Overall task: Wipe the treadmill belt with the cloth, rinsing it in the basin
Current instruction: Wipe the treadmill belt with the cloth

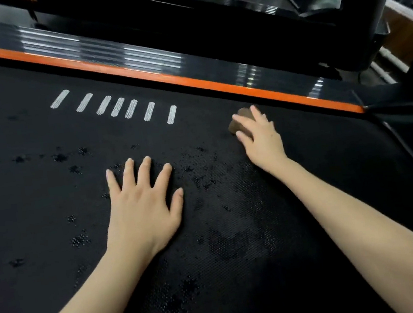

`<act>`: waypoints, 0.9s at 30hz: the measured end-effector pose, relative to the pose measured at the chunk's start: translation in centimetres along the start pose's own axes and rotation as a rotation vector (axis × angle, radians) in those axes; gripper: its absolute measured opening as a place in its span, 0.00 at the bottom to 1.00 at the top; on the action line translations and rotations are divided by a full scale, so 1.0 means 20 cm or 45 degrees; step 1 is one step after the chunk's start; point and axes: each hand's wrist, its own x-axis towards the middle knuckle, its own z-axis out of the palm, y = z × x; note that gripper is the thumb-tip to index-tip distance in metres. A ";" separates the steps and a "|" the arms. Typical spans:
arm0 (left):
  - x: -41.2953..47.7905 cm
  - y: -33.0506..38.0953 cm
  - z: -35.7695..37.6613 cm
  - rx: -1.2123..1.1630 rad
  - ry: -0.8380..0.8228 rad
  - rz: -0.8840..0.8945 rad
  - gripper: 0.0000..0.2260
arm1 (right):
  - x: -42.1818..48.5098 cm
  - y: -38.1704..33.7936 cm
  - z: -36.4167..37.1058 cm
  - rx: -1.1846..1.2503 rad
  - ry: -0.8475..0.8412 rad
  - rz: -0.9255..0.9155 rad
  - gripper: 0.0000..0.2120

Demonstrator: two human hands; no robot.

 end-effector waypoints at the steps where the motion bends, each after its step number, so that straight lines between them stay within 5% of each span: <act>1: 0.00 0.00 0.00 0.002 0.001 -0.003 0.26 | -0.06 -0.03 0.00 0.036 -0.056 -0.122 0.19; 5: -0.01 -0.01 0.00 -0.002 -0.013 -0.009 0.27 | -0.03 0.04 -0.04 0.031 -0.108 -0.261 0.19; 11: 0.00 0.00 0.00 0.010 -0.008 -0.017 0.26 | 0.39 -0.03 0.07 0.000 0.191 0.394 0.23; 17: 0.00 -0.01 0.00 0.016 0.013 -0.010 0.27 | 0.43 -0.19 0.16 -0.053 0.034 0.103 0.18; 23: 0.00 0.00 0.00 0.020 0.004 -0.016 0.27 | 0.36 0.06 0.05 -0.086 0.251 0.346 0.12; 27: 0.00 -0.01 0.00 0.017 -0.002 -0.005 0.27 | 0.30 -0.08 0.08 0.076 0.104 0.123 0.17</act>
